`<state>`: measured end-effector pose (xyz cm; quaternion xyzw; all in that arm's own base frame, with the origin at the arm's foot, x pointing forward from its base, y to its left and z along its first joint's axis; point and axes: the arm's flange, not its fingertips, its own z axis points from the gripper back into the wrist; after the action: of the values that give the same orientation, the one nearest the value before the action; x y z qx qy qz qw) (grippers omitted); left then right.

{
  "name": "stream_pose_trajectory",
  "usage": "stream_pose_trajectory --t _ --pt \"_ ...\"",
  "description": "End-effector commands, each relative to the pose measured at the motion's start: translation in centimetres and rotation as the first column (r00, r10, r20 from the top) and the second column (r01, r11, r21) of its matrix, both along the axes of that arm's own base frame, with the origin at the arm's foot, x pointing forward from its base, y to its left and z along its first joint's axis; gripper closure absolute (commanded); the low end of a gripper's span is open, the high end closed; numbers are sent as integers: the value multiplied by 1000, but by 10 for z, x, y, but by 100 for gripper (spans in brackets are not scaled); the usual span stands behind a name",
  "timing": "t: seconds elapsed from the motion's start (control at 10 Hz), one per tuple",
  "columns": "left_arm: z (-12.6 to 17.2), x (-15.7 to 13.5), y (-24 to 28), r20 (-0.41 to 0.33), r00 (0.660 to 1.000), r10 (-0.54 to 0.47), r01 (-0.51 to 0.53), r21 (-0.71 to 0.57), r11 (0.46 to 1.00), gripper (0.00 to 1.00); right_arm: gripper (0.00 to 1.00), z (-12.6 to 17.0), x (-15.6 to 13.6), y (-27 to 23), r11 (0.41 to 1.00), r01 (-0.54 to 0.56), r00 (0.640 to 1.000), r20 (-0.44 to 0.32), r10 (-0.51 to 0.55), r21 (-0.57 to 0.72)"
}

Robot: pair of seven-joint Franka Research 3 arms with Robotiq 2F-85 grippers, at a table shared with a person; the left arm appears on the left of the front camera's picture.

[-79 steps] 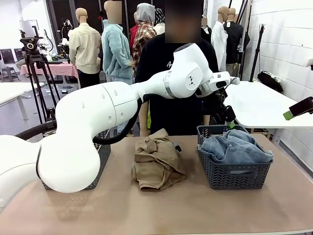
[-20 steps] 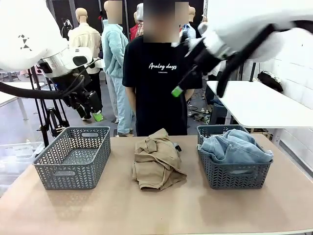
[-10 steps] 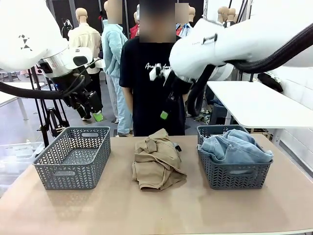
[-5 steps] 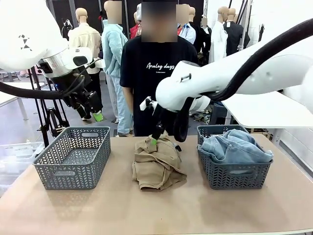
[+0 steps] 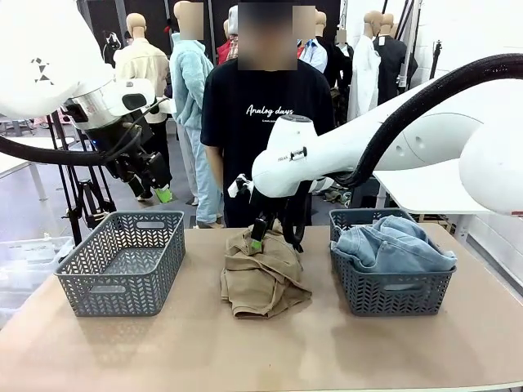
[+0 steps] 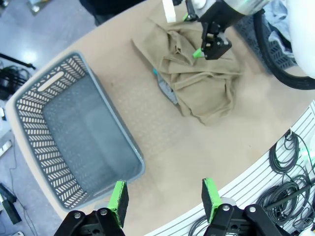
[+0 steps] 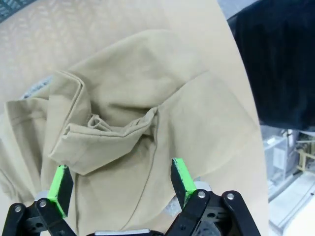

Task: Sort the tops and bottoms.
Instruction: Lift clothes from the center of the table with your right hand.

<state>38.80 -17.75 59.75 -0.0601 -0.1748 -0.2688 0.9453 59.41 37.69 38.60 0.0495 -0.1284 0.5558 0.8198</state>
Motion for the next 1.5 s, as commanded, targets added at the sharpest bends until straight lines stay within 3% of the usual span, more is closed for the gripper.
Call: stream_pose_trajectory --t 0.0,0.2,0.6,0.7,1.1,1.2,1.4 --pt "1 0 1 3 1000 17 -17 12 1000 22 0 1 -1 4 999 15 999 -36 -16 -28" --pt "1 0 1 3 1000 17 -17 12 1000 22 0 -6 -1 9 1000 -12 997 -77 11 -16" --pt "1 0 1 3 1000 17 -17 12 1000 22 0 -21 -3 19 990 -77 989 -132 61 -115" --pt "1 0 1 3 1000 17 -17 12 1000 22 13 -22 -3 20 988 -85 989 -132 68 -126" --pt "1 0 1 3 1000 17 -17 12 1000 22 90 -29 -1 19 983 -81 984 -171 52 -167" --pt "1 0 1 3 1000 17 -17 12 1000 22 100 -28 -1 19 983 -81 983 -178 51 -167" --pt "1 0 1 3 1000 17 -17 12 1000 22 100 -26 -2 14 985 -77 980 -192 46 -156"
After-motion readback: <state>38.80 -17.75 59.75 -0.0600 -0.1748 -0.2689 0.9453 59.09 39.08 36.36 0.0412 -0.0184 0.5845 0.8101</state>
